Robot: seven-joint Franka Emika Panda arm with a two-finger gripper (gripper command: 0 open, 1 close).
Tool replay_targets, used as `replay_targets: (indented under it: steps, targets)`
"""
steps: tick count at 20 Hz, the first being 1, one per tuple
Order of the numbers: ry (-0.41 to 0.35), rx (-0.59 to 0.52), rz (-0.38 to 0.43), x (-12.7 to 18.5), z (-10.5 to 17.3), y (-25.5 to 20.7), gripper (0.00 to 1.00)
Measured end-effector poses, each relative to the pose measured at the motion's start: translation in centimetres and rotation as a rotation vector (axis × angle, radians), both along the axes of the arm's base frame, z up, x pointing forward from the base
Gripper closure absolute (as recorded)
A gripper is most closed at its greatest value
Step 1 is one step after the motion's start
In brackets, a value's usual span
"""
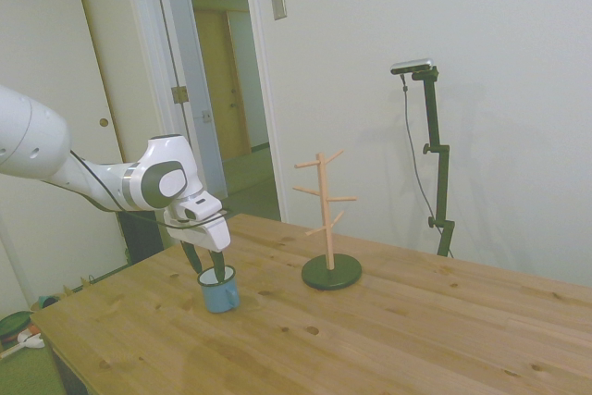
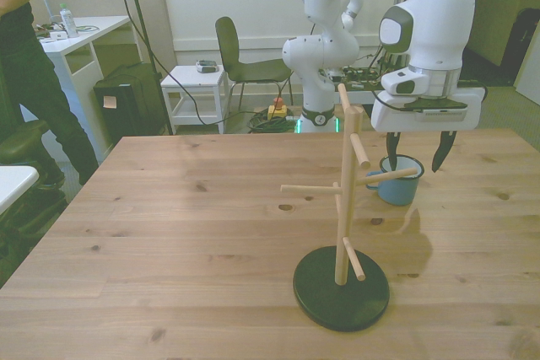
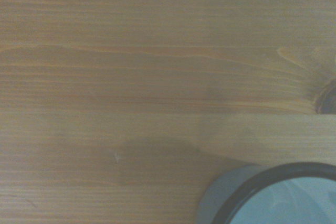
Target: Hang the mug
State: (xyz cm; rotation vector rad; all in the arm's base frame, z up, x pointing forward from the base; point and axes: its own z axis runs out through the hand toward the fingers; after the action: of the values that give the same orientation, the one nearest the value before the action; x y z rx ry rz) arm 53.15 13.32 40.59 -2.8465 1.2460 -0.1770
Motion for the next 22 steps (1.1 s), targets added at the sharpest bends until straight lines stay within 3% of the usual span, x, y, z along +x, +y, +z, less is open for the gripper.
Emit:
replay_targets:
  steps: [1, 2, 22]
  targets:
    - [0.001, -0.002, 0.000, 0.2, -0.1, 0.1, 0.00]
    - [0.002, -0.003, -0.001, 0.3, -0.3, 0.4, 1.00]
    - [0.012, -0.025, -0.020, 0.6, -2.2, 1.3, 1.00]
